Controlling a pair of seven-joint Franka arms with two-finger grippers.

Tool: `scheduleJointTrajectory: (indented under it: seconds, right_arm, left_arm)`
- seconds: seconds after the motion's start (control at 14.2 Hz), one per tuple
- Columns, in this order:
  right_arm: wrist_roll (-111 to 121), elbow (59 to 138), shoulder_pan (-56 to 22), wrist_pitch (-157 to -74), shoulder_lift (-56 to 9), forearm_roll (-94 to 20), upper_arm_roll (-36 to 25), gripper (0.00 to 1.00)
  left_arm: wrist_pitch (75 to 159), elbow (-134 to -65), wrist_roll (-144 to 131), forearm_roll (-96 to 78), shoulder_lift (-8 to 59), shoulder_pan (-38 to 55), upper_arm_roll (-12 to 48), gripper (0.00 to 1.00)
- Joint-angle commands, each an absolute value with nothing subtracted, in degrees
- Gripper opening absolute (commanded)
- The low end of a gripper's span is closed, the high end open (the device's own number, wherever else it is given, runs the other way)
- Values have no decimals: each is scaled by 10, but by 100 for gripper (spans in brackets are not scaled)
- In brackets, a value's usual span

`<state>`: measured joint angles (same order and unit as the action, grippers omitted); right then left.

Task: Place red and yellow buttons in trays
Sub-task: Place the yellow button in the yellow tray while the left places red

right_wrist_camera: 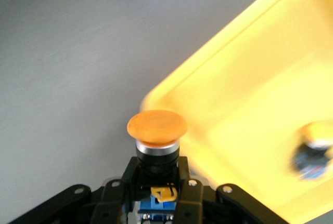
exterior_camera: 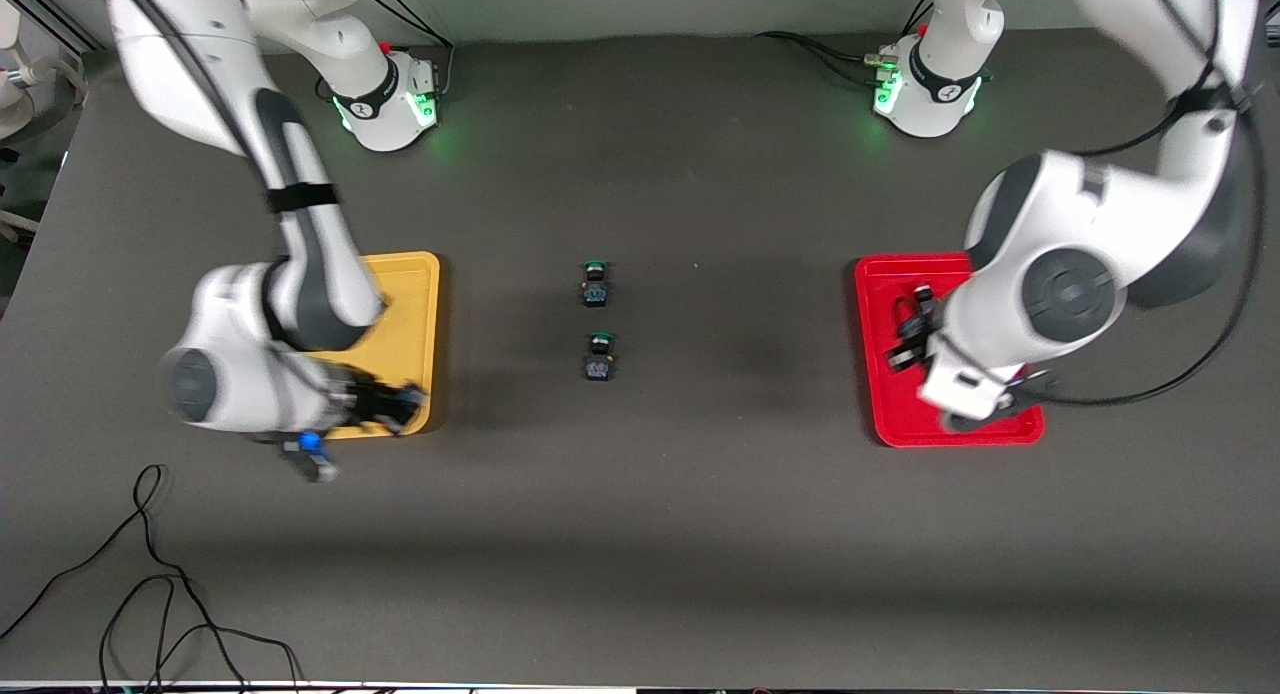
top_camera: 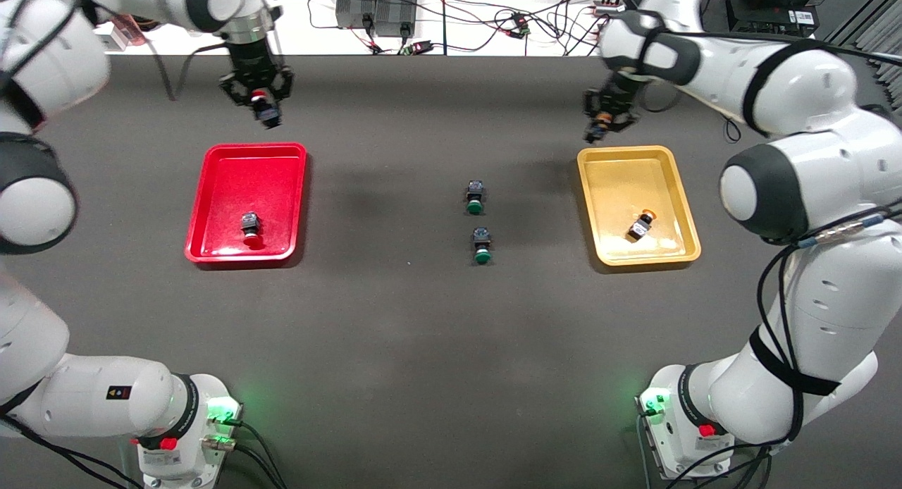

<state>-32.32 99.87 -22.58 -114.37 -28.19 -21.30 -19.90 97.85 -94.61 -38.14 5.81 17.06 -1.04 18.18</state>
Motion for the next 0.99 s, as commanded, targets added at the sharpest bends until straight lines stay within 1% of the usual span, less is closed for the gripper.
scheduleJointTrajectory:
  seconds: [0.0,0.07,0.14,0.28,0.35,0.42,0.49,0.56,0.63,0.7,0.77,0.85,0.92]
  right_arm:
    - [-209,1145,-237,-1231,-244,-262,-229,0]
    - [-198,1190,-237,-1270,-233,-272,-229,0]
    - [-193,1220,-239,-1302,-228,-273,-229,0]
    - [-193,1238,-240,-1330,-232,-274,-229,0]
    - [-193,1238,-240,-1334,-235,-274,-228,0]
    - [-193,1238,-240,-1335,-236,-278,-228,20]
    - [-193,1239,-240,-1333,-236,-287,-228,61]
    - [-194,1239,-240,-1332,-235,-288,-228,98]
    - [-194,1237,-240,-1330,-230,-288,-228,100]
    - [-193,1233,-240,-1322,-221,-288,-228,100]
    - [-192,1225,-240,-1304,-204,-287,-229,100]
    - [-193,1211,-239,-1289,-186,-279,-229,100]
    - [-194,1189,-238,-1256,-163,-267,-230,100]
  left_arm:
    - [1061,-1099,-276,25,89,-79,181,0]
    - [1099,-1134,-255,25,87,-94,180,0]
    - [1153,-1170,-243,25,89,-107,179,0]
    - [1268,-1233,-207,25,109,-130,178,0]
    - [1300,-1238,-206,25,136,-134,178,0]
    - [1327,-1238,-206,25,168,-135,178,0]
    - [1358,-1238,-206,25,192,-134,177,0]
    - [1384,-1238,-206,25,215,-134,177,0]
    - [1408,-1236,-207,25,238,-134,177,0]
    - [1427,-1236,-207,25,254,-132,177,0]
    - [1437,-1235,-207,27,262,-132,177,9]
    - [1434,-1232,-209,28,262,-131,178,55]
    - [1425,-1225,-214,28,258,-130,178,99]
